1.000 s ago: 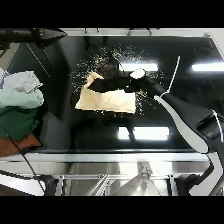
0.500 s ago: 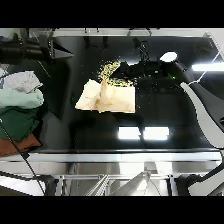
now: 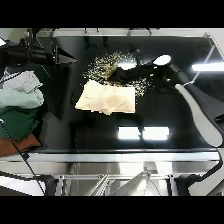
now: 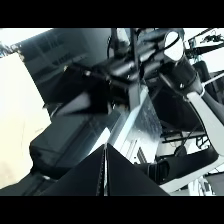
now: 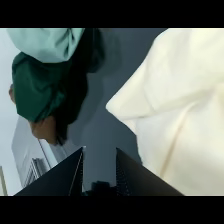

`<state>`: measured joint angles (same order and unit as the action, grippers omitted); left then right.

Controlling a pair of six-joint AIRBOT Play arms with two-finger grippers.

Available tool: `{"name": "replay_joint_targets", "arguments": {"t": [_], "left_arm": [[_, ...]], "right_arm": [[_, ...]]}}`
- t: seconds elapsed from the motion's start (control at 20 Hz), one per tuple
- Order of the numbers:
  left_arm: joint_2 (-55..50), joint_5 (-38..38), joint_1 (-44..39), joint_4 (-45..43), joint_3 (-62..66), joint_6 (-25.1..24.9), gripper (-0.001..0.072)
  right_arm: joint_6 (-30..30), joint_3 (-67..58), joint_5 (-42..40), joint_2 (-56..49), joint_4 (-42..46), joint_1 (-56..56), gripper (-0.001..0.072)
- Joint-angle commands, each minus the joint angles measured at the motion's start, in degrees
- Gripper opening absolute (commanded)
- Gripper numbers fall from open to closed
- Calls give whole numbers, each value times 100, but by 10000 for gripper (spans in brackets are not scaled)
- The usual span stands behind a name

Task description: Fold the shirts.

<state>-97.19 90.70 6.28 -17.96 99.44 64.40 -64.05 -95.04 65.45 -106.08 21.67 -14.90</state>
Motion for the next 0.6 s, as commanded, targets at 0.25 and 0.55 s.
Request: {"name": "replay_joint_targets", "arguments": {"t": [0.25,0.55], "left_arm": [[0,463,52,-57,9,-339,4],[0,516,-33,-48,9,-328,5]], "right_arm": [[-356,1322,1075,857,1499,1515,222],[-678,2201,310,389,1971,1805,537]]}}
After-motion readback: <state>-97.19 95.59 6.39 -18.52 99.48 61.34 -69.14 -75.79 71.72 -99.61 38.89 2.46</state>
